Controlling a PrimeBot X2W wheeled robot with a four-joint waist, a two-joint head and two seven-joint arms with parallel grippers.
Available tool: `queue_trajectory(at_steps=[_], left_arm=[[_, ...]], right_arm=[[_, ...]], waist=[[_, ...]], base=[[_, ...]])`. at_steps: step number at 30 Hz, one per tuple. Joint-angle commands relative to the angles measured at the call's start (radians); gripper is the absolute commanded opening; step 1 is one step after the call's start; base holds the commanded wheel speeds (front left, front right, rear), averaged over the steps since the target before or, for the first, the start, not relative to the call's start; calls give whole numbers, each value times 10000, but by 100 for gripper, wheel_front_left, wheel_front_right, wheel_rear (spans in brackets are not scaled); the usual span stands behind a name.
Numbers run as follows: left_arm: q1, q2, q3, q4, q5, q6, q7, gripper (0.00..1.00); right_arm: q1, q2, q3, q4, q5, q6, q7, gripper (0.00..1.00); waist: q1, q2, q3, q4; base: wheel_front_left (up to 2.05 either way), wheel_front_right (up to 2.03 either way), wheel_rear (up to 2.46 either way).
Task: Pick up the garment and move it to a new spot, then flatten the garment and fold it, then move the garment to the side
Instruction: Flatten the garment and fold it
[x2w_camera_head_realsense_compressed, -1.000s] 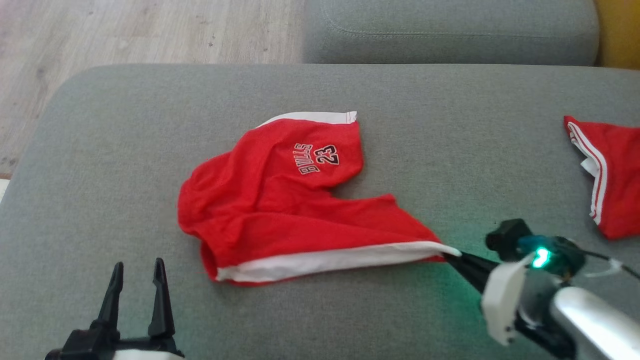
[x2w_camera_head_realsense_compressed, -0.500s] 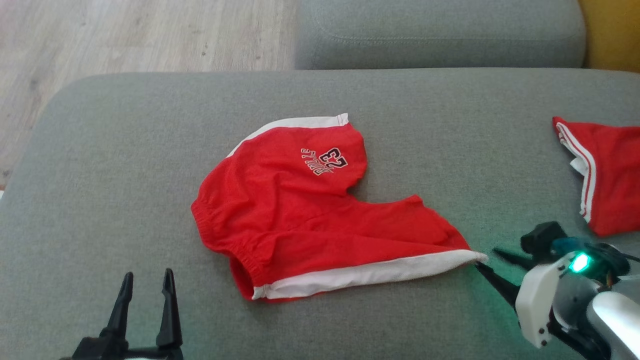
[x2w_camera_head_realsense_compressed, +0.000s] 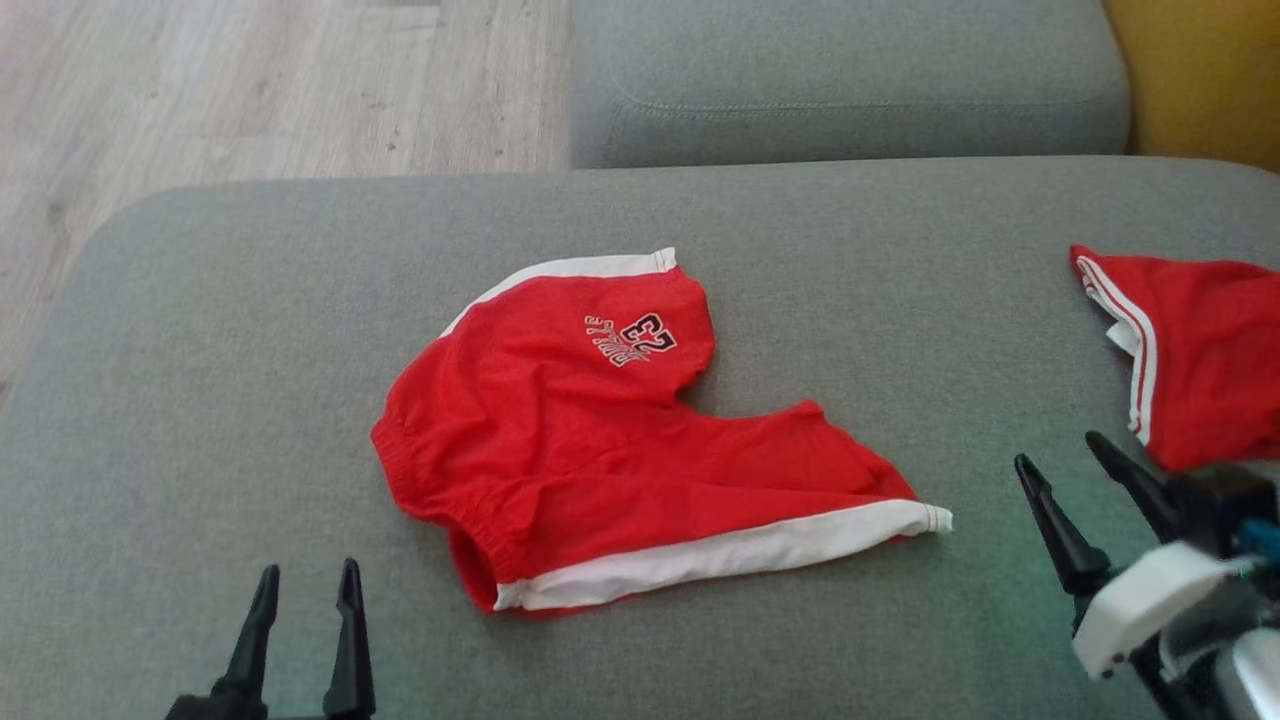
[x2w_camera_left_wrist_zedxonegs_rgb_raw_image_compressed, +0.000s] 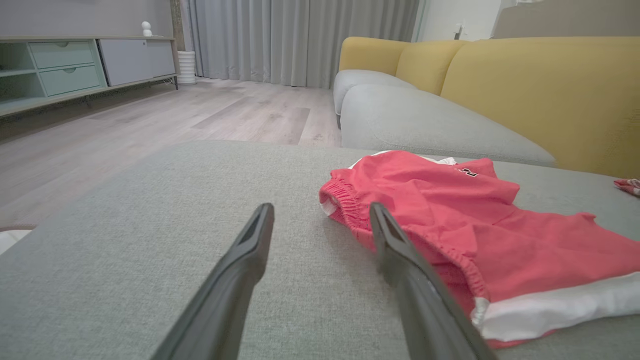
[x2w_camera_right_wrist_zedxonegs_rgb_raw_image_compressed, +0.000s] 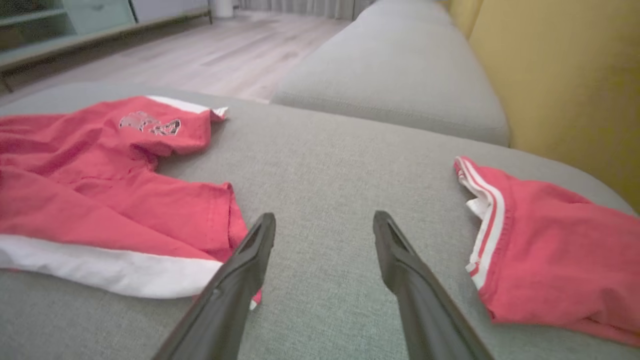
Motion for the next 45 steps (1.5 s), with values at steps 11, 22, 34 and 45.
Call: queue_trajectory(at_steps=[11,22,34,45], left_arm=[[47,5,125,-260,-5,18,-109,100],[97,5,-124,90,-104,-92,-109,100],[-225,127,-805,566,-525,-159,-109,100],[-207,342,-1070,641,-790,-161,-109,100]], right_arm=[[1263,2872,-1887,137,-2216,-9,-2922,100],[1383,3967,-2304,-70,-2741,-9,-3259,100],[1169,4074,-2042,102,-2587,-9,-3262,100],[1155,4086,-1844,247,-2482,-9,-3262,100]], waist=[[0,-1,-237,-28],[0,-1,-407,26],[0,-1,-449,177],[0,-1,-464,173]], base=[[0,0,0],[0,0,0],[0,0,0],[0,0,0]])
